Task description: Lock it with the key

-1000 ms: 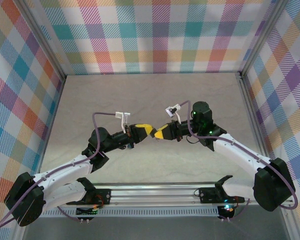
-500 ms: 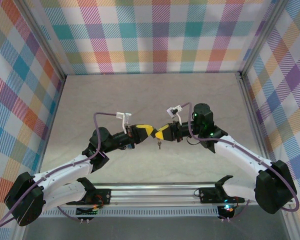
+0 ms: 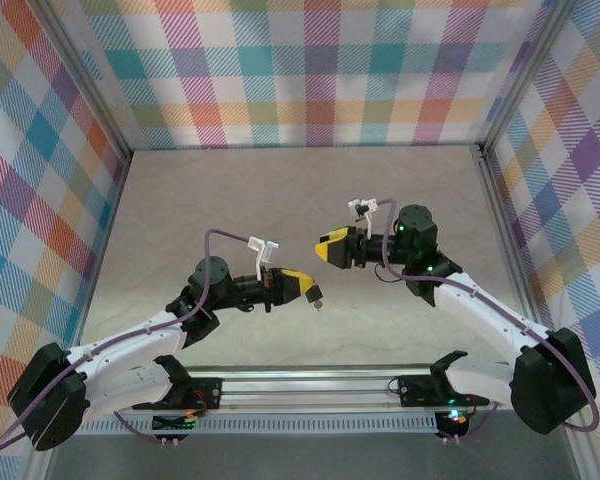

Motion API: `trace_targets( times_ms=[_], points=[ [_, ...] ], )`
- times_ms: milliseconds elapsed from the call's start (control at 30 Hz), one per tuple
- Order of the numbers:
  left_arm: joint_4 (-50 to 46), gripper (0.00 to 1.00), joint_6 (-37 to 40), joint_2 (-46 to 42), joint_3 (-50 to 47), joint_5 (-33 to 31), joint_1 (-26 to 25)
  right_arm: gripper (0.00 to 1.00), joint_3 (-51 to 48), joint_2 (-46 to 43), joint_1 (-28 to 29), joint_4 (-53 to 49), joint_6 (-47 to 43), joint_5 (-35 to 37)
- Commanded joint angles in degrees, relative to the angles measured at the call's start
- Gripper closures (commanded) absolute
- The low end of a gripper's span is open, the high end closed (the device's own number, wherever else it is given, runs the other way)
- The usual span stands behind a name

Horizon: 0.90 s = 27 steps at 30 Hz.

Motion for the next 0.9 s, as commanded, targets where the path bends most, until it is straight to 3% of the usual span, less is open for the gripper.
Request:
trace_targets(
  times_ms=[0,300,433,667,867],
  points=[
    [-0.55,1.00,1.70,-1.33,-0.27,-3.49,0.62,0.33,-2.03,-3.37,-0.03,-1.91,-1.74,7.01],
    [1.84,1.00,-0.55,4.19,1.25,-14.72,1.68,0.00,-13.61,-15.21,-0.04,-1.17,-0.27,21.41],
    [7.99,1.00,-3.36,8.92,1.89,-16.25,2.26,0.01,-18.54,-18.40,-0.04,1.44,2.30,25.02],
    [17.25,1.00,-8.54,17.83,3.97,-17.87,2.35,0.01,-23.07,-18.11,-0.02,6.88,7.11,22.88],
    [24.08,1.00,-12.17,23.35,5.35,-17.67,2.36,0.17,-25.25,-15.87,-0.03,14.38,10.19,19.94]
  ],
)
